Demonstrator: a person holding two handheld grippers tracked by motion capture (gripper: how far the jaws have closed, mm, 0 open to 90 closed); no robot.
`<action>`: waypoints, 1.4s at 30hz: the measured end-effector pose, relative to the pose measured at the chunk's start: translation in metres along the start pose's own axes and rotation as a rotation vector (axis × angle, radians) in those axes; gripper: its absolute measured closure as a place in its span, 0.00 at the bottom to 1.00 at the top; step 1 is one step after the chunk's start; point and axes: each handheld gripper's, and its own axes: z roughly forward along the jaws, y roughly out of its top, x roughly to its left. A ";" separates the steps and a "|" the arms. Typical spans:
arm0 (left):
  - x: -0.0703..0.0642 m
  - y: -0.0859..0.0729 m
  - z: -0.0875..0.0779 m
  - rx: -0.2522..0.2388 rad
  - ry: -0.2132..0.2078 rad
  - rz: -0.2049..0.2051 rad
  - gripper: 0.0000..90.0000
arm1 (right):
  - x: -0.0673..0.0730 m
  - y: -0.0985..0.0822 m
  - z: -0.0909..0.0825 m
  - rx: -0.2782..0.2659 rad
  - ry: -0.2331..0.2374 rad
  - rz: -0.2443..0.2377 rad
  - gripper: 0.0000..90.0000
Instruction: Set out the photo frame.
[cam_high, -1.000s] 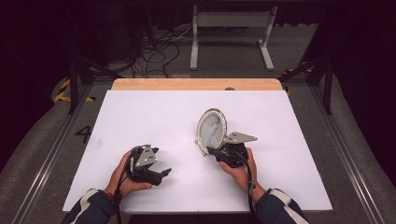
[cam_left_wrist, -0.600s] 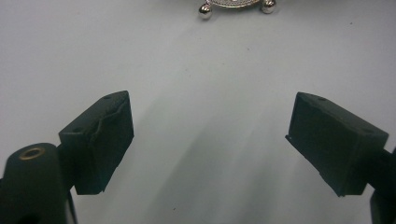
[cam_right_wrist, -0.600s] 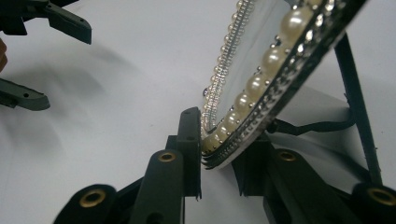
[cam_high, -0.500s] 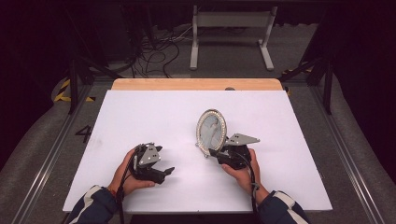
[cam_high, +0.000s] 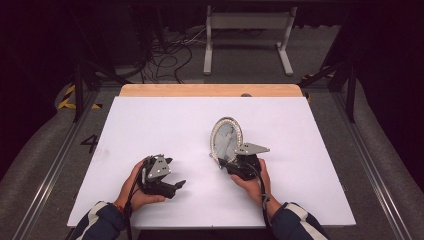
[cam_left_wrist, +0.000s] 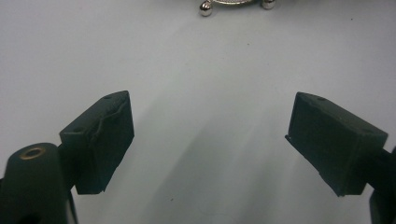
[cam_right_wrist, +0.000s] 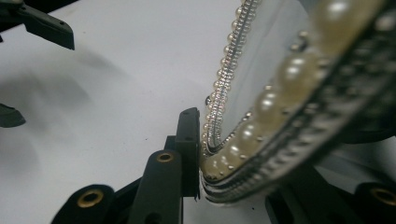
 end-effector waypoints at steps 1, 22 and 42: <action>0.000 0.002 0.001 -0.003 -0.002 0.002 0.17 | -0.002 0.000 0.000 0.001 0.014 0.010 0.82; 0.014 0.044 0.056 0.003 -0.095 0.003 0.15 | -0.011 0.003 -0.010 0.065 0.055 -0.010 0.77; 0.030 0.076 0.087 -0.128 -0.149 -0.061 0.31 | 0.002 -0.004 -0.049 -0.020 -0.071 -0.103 0.81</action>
